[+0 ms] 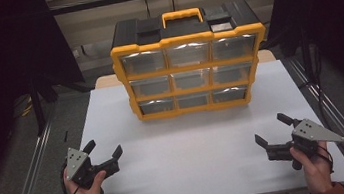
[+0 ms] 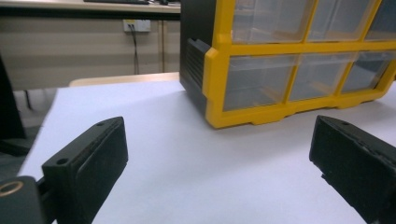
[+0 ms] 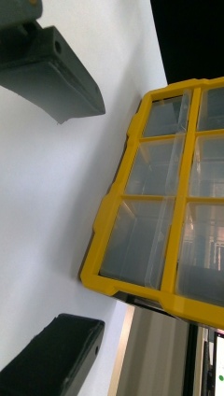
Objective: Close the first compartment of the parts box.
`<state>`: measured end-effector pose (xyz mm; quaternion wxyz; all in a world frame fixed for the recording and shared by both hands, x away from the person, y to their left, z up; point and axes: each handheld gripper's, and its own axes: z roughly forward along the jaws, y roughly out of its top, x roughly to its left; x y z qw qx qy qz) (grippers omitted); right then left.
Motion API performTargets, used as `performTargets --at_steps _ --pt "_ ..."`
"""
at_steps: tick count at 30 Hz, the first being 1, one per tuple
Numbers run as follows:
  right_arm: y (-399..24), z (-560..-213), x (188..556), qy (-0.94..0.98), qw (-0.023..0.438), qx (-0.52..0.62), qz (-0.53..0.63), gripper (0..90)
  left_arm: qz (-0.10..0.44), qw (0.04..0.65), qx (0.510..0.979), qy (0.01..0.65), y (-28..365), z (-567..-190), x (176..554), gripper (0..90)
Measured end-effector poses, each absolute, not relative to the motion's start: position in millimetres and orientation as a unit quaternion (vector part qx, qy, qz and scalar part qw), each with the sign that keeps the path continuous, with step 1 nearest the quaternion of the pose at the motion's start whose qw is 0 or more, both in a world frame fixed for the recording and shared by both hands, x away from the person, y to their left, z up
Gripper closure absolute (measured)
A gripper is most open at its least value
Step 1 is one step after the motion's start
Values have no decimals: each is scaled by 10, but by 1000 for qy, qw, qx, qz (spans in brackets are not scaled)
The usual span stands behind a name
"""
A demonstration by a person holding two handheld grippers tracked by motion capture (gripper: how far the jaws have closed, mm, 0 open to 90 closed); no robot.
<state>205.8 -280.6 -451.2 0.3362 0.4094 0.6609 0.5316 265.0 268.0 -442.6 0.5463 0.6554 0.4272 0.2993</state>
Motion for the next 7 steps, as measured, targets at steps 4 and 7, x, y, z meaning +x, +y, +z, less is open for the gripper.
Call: performTargets --at_steps 4,7 --pt "-2809 -4512 2059 660 337 409 532 1 299 551 654 424 2679 -4420 2654 44" --pt "-2807 -4507 2057 659 335 412 533 1 300 547 659 420 2682 -4421 2652 38"
